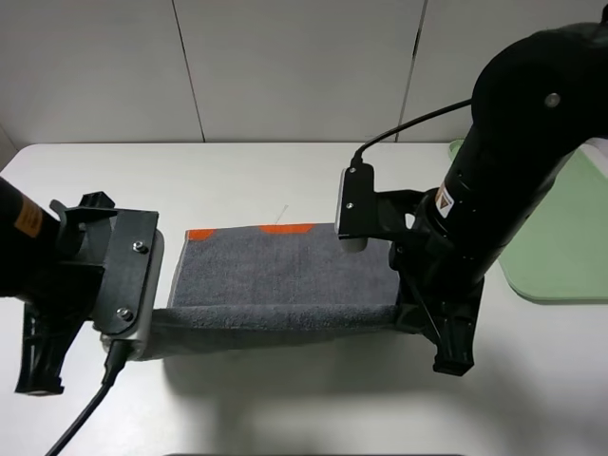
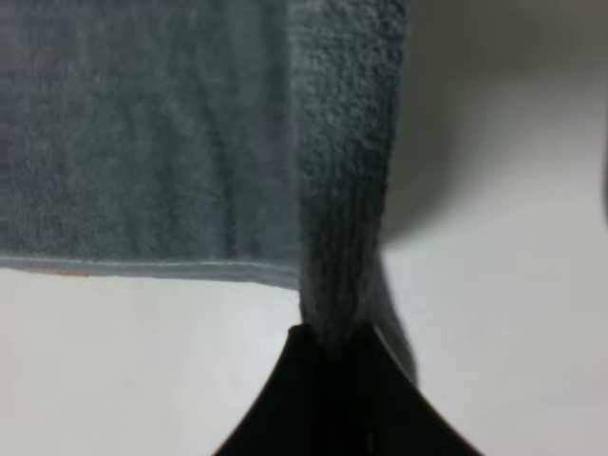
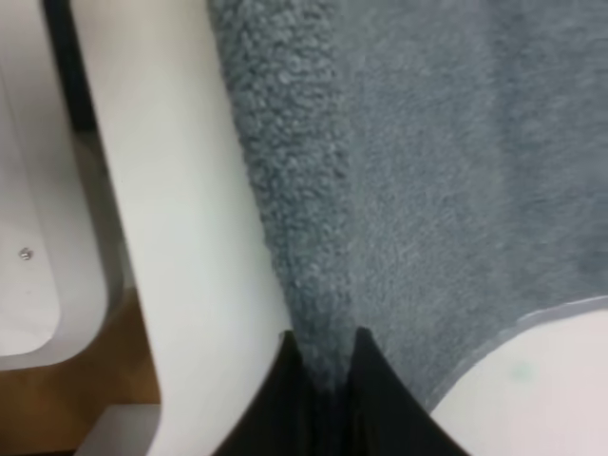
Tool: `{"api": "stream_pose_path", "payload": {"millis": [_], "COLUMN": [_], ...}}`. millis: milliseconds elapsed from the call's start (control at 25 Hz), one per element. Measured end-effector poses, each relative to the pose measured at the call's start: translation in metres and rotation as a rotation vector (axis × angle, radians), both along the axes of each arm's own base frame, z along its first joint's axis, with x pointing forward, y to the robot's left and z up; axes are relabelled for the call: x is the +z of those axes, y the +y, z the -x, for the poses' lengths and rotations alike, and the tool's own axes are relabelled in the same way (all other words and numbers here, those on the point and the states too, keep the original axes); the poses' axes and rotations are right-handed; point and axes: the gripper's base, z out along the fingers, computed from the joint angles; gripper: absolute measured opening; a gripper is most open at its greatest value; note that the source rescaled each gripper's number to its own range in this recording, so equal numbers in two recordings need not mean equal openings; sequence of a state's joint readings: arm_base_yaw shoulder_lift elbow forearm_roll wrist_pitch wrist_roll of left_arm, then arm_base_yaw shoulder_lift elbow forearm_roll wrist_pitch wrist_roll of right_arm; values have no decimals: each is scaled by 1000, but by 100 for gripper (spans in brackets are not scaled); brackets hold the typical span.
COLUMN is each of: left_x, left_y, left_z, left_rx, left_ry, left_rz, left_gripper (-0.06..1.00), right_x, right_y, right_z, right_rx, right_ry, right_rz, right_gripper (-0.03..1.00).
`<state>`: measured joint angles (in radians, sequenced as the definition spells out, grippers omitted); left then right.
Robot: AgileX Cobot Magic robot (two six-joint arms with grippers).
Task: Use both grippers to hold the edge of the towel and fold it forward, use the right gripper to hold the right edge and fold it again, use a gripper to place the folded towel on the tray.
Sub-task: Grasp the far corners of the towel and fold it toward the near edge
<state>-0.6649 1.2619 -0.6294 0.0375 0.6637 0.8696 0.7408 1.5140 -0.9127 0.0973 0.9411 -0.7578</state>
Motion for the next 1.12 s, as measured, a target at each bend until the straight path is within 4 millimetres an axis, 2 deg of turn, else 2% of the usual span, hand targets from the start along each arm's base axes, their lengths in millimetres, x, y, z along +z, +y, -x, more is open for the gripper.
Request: {"api": "stream_pose_path", "payload": {"millis": [240,440,640,960,1120], "left_x": [-12,-14,-11,-7,-15], "left_y": [-4,-2,11,21,23], "left_z": [-10,-19,-34,-48,-58], "left_rx": [-10,-6,81,138,159], "left_ry": [-11,-47,-97,-177,-181], "left_rz": [-18,-27,11,57,56], "left_gripper": [0,0,0,0,0], "right_x": [16,10,9,5,3], "right_y": [5,11,20,28,31], "right_z": [-20,-33,-48,-67,-72], "right_rx": [-7,-4,9,24,44], "right_ry": [-64,-64,-97,-140,-161], "right_rz": [-11,16,22,26,20], "right_gripper": [0,0,0,0,0]}}
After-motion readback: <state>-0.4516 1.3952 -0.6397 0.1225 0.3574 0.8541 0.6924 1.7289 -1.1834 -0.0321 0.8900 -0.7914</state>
